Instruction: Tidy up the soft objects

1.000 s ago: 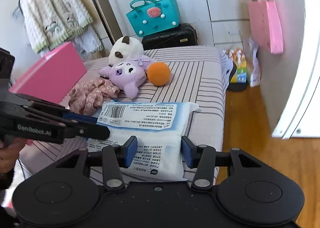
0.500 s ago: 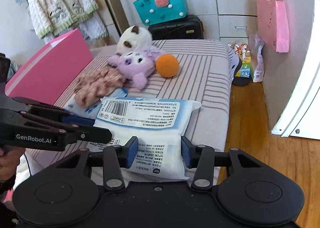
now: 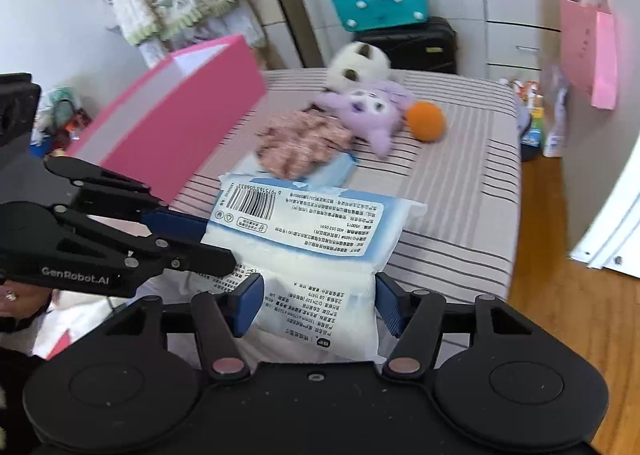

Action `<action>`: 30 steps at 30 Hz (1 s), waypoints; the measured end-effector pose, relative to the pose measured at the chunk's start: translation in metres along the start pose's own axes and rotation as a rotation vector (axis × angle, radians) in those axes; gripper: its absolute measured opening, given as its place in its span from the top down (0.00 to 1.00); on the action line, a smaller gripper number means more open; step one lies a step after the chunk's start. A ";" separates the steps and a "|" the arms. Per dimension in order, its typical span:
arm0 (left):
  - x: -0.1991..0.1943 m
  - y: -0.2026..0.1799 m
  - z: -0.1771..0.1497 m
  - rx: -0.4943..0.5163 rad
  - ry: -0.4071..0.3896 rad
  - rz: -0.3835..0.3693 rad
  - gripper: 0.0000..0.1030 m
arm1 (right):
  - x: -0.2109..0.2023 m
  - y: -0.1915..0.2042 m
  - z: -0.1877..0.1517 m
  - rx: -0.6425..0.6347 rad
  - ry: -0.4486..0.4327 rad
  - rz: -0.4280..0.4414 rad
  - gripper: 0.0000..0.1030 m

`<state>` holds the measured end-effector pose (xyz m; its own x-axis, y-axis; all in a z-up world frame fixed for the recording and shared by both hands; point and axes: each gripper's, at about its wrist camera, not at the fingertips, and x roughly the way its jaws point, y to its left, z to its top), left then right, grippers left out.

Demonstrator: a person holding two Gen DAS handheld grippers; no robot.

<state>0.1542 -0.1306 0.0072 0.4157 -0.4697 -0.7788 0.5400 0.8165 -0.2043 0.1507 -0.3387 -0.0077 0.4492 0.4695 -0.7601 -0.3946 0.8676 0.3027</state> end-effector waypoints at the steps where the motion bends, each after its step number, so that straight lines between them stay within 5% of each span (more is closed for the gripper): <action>1: -0.006 0.001 -0.002 0.004 -0.003 0.005 0.75 | -0.003 0.004 0.001 0.000 -0.004 0.014 0.36; 30: -0.160 0.030 -0.071 -0.069 -0.164 0.121 0.75 | -0.049 0.159 0.036 -0.350 -0.039 0.148 0.31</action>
<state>0.0517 -0.0073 0.0835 0.5911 -0.4103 -0.6944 0.4295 0.8888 -0.1596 0.0947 -0.2178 0.0981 0.3944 0.5973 -0.6984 -0.7046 0.6844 0.1875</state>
